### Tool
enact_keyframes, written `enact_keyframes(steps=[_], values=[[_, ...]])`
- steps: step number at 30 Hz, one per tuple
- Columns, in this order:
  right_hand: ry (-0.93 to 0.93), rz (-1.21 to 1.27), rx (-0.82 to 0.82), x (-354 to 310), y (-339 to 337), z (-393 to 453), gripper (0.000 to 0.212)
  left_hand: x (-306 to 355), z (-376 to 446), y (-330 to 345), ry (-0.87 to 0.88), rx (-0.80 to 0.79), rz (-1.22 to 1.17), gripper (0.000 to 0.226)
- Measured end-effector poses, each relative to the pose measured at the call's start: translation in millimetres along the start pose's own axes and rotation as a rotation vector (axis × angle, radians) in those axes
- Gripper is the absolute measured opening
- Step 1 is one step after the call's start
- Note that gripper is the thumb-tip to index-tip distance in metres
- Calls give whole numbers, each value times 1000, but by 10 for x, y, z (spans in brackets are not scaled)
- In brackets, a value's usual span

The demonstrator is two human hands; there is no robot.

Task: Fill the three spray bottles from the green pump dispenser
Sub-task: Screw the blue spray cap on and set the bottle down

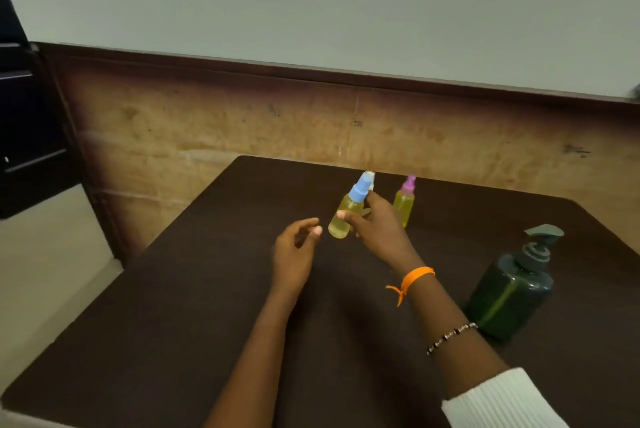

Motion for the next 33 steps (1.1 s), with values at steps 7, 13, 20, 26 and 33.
enact_keyframes(steps=[7, 13, 20, 26, 33], values=[[24, -179, 68, 279, 515, 660, 25, -109, 143, -188, -14, 211, 160, 25], [45, -231, 188, 366, 712, 922, 25, -88, 189, -176, 19, 204, 190, 27], [36, -182, 266, 296, 657, 828, 45, -107, 205, -166, 24, 176, 183, 27], [36, -158, 586, 366, 310, 307, 41, -73, 184, -123, 17, 156, 182, 25], [251, -98, 418, 665, 204, 500, 44, -28, 172, -72, 38, 108, 145, 25]])
Point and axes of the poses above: each hand's wrist, its own z-axis towards the middle knuckle, its own y-axis out of the palm, x = y × z, the point moved 3 cm from there along z, towards the middle knuckle, and after that the axes turned 15 degrees about -x, right-handed, at the moved point
